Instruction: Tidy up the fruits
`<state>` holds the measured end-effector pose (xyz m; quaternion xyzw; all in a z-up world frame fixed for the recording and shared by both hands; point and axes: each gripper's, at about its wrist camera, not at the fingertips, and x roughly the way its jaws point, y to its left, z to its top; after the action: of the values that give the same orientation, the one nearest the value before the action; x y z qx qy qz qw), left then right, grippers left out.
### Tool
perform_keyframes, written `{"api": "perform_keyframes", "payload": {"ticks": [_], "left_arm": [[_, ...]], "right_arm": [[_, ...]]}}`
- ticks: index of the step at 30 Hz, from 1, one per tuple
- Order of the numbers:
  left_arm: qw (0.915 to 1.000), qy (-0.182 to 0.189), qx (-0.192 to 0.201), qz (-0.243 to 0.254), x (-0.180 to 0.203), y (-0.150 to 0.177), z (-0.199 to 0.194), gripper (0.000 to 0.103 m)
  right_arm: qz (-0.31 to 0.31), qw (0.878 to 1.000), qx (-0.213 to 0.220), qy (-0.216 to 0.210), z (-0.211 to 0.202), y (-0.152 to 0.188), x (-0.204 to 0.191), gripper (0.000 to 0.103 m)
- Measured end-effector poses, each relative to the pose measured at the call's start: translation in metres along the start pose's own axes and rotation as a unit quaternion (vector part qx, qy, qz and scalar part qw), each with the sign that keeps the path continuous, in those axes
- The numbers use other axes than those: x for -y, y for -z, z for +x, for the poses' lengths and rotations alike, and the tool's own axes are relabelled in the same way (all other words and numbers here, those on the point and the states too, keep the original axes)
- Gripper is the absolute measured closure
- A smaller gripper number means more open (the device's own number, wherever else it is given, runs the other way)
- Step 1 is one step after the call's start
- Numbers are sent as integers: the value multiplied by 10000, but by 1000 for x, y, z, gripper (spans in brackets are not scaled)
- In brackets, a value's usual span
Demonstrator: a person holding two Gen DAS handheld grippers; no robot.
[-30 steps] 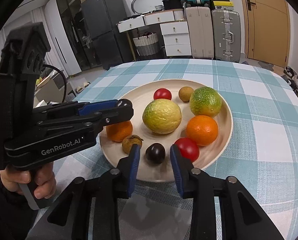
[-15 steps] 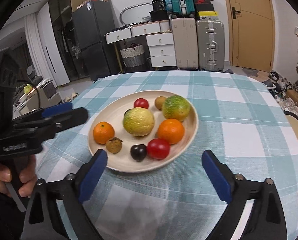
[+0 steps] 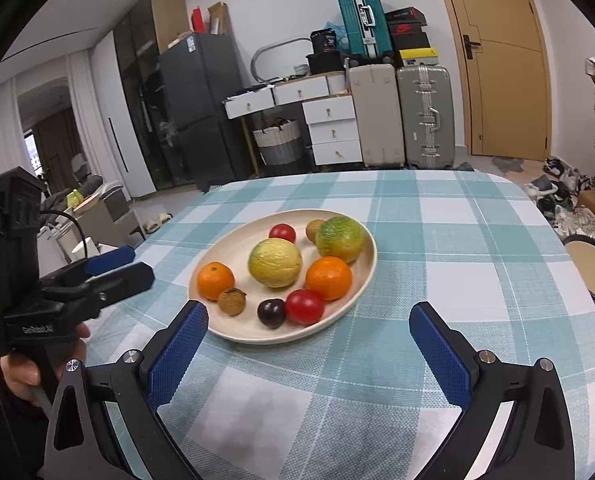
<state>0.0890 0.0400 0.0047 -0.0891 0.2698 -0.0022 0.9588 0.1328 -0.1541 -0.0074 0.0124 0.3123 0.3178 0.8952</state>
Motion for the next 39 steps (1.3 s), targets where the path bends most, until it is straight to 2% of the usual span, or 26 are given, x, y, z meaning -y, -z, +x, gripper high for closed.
{"api": "perform_keyframes", "payload": {"ticks": [5, 13, 39], "left_arm": [[9997, -104, 185, 154, 8, 4, -4, 0], [9988, -49, 435, 202, 10, 9, -10, 0], [9986, -103, 370, 358, 17, 10, -6, 0]], "right_arm": [[-156, 9996, 200, -108, -6, 1, -9, 0], [-294, 9983, 497, -79, -16, 2, -20, 0], [-278, 9985, 469, -58, -16, 2, -18, 0]]}}
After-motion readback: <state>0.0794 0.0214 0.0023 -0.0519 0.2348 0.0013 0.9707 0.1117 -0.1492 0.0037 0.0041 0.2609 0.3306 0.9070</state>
